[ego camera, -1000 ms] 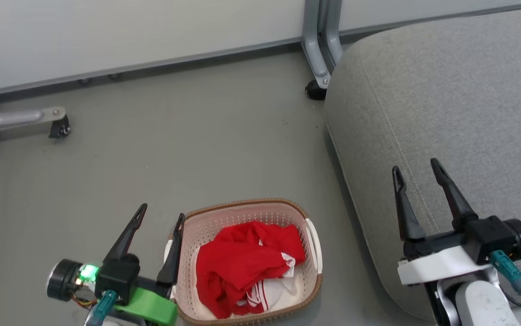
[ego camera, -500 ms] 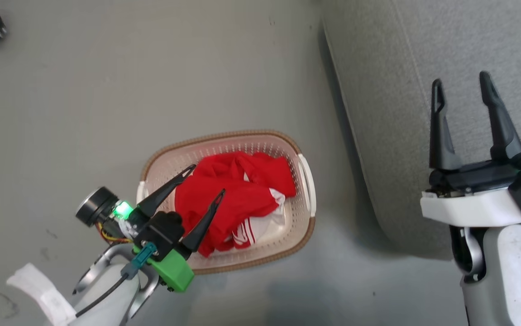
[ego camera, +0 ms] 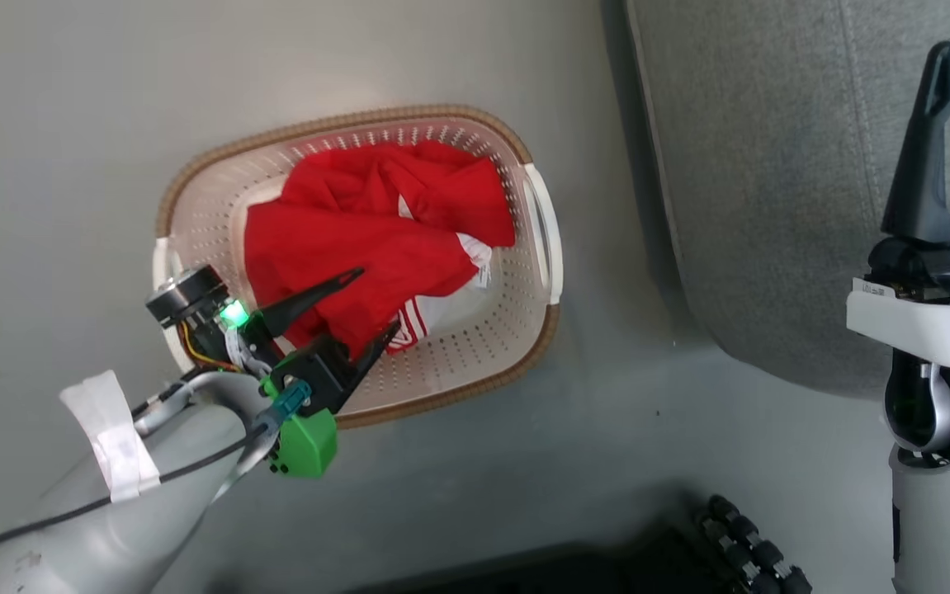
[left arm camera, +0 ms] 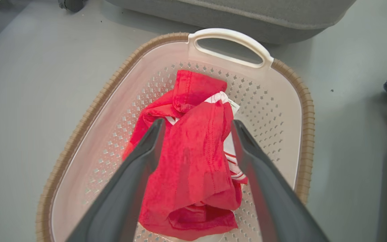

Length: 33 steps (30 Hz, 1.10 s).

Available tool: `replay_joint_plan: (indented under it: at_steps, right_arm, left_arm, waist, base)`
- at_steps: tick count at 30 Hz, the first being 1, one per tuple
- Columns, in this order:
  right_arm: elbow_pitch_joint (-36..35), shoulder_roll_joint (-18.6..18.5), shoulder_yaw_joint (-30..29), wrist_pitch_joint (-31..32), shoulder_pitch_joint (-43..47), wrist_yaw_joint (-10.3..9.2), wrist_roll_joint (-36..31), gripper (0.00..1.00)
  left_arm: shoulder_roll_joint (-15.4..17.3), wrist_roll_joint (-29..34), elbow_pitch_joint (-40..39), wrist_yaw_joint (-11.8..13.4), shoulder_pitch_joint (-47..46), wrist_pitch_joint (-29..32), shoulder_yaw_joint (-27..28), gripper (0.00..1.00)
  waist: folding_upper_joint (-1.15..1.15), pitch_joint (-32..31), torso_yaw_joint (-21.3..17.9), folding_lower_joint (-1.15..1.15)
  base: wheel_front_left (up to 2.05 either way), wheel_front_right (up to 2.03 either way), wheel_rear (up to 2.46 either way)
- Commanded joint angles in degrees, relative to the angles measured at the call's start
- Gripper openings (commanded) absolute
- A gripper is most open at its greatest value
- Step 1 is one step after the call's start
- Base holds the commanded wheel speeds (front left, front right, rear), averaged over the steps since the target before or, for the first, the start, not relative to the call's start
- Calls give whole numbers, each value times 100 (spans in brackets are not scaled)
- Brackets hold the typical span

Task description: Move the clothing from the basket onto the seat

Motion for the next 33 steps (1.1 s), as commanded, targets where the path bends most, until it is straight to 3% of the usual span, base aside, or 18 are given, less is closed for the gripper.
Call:
replay_joint_plan:
  at_steps: [1,11,20,33]
  right_arm:
    - [-99,-2,25,-20,-126,-1,-34,100]
    - [-748,-2,174,-20,-379,-1,-60,100]
    - [-1136,-2,272,-20,-425,-1,-91,100]
    - [-1294,-3,347,-20,-370,-1,-118,100]
  left_arm:
    - [64,-1,98,-14,-162,-4,-74,100]
    - [75,-22,542,-15,-631,-4,-455,100]
    - [-47,291,622,-14,-888,-3,-429,100]
    - [-273,661,1135,431,-1177,-3,-277,100]
  waist:
    - [0,640,-286,-1]
    - [0,1027,-429,-1]
    - [0,1253,-414,-1]
    - [0,1482,-437,-1]
  base:
    - [0,0,0]
    - [0,0,0]
    - [0,0,0]
    - [0,0,0]
